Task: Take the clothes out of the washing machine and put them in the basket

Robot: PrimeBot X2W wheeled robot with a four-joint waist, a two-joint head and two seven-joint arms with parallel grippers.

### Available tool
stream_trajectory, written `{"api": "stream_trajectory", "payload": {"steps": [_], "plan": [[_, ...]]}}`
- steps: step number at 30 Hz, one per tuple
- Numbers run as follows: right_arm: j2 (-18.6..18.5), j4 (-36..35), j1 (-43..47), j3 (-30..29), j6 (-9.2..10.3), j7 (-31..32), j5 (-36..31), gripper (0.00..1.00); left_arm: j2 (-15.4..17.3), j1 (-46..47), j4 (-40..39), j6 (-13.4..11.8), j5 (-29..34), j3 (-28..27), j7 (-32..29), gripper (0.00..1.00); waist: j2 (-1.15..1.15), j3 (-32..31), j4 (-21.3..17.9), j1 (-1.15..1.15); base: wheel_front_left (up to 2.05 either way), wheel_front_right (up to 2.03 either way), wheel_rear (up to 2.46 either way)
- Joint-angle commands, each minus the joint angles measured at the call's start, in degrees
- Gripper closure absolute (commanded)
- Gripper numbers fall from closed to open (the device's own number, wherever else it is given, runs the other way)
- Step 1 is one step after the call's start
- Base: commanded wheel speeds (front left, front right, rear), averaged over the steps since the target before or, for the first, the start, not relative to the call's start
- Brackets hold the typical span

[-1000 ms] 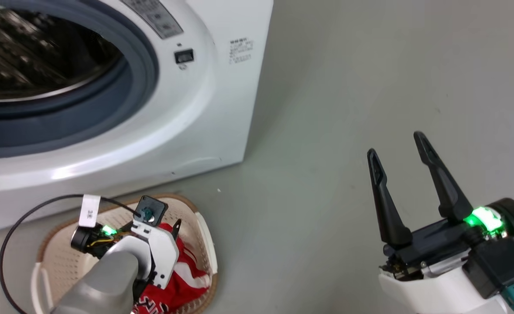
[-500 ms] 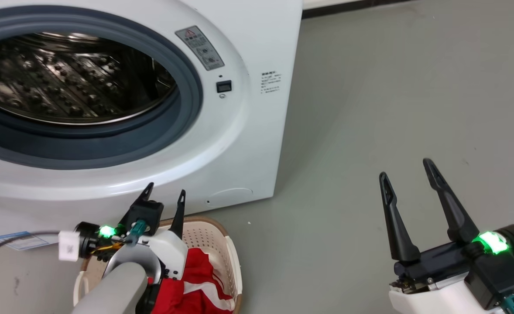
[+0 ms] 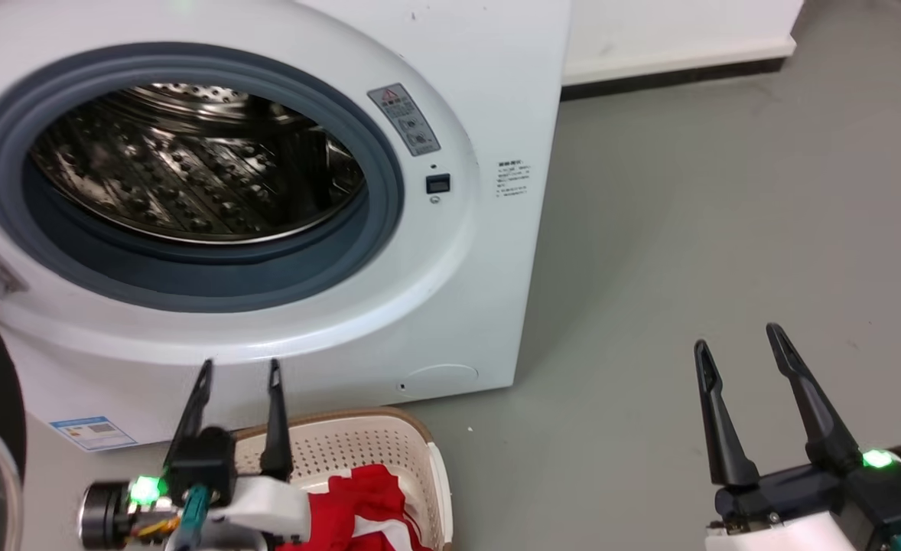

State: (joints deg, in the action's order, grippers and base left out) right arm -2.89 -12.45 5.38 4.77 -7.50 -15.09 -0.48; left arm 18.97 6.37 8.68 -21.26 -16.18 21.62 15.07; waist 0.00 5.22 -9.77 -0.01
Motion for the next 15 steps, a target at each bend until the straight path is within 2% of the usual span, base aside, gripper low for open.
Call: {"api": "stream_trajectory", "payload": {"steps": [1, 10, 15], "plan": [[0.03, 0.62, 1.09, -0.31, 0.02, -0.11, 0.35, 0.00, -1.53, -2.74, -1.71, 0.23, 1.73, -2.36, 0.14, 0.00, 0.00, -1.28, 0.96, 0.01, 0.00, 0.00, 0.00], [0.04, 2.61, 3.15, -1.25, 0.02, -0.11, 1.71, 0.00, -8.14, -10.22, -8.53, 2.43, 8.11, -10.89, 0.14, 0.00, 0.00, -3.19, 2.61, 0.01, 0.00, 0.00, 0.00], [0.03, 3.46, 3.52, -1.87, 0.02, -0.11, 2.78, 0.00, -11.21, -13.18, -11.08, 5.12, 10.14, -14.96, 0.14, 0.00, 0.00, -3.70, 3.32, 0.01, 0.00, 0.00, 0.00]]}}
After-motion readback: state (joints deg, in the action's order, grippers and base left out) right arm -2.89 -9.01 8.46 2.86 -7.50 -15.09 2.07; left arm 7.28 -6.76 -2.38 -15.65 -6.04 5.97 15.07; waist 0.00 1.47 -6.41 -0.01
